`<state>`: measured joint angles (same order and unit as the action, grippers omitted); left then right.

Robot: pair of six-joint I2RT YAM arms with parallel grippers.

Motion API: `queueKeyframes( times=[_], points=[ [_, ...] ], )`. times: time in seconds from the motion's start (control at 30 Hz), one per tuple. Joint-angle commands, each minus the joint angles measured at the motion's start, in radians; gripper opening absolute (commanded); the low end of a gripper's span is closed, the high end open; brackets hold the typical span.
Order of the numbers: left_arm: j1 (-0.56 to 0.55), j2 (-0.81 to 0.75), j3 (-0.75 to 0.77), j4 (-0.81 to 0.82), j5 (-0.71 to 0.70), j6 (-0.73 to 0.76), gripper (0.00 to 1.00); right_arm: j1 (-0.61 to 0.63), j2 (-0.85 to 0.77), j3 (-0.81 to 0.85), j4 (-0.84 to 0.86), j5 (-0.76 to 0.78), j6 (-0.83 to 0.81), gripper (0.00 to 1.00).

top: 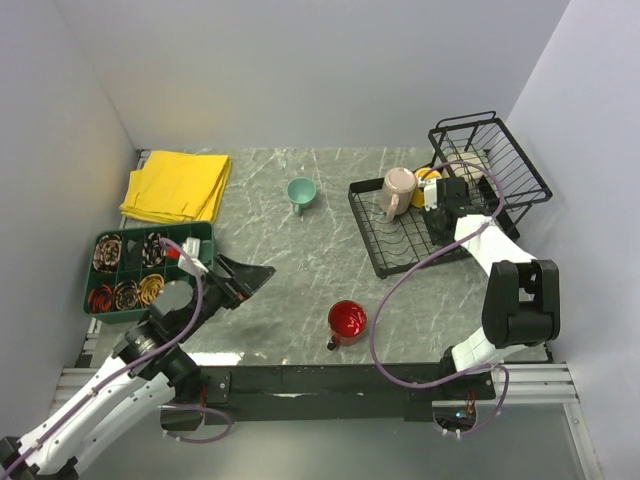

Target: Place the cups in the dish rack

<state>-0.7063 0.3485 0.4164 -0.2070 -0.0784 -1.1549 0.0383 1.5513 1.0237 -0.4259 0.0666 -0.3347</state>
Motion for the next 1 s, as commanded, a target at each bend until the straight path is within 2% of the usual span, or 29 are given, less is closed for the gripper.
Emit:
queueKeyframes(
  times=[0.0, 0.53, 0.73, 0.97],
  points=[
    [0.001, 0.087, 0.03, 0.076, 0.069, 0.041, 0.99, -0.024, 0.003, 0.016, 0.085, 0.078, -0.013, 0.28],
    [0.001, 0.411, 0.087, 0.115, 0.328, 0.098, 0.98, -0.077, 0.007, 0.039, 0.072, 0.059, -0.041, 0.29],
    [-0.027, 0.573, 0.139, 0.064, 0.399, 0.127, 0.95, -0.074, -0.088, 0.052, -0.039, -0.166, -0.079, 0.31],
    [-0.123, 0.691, 0.232, -0.02, 0.319, 0.159, 0.95, -0.061, -0.209, 0.052, -0.091, -0.322, -0.082, 0.37]
  ],
)
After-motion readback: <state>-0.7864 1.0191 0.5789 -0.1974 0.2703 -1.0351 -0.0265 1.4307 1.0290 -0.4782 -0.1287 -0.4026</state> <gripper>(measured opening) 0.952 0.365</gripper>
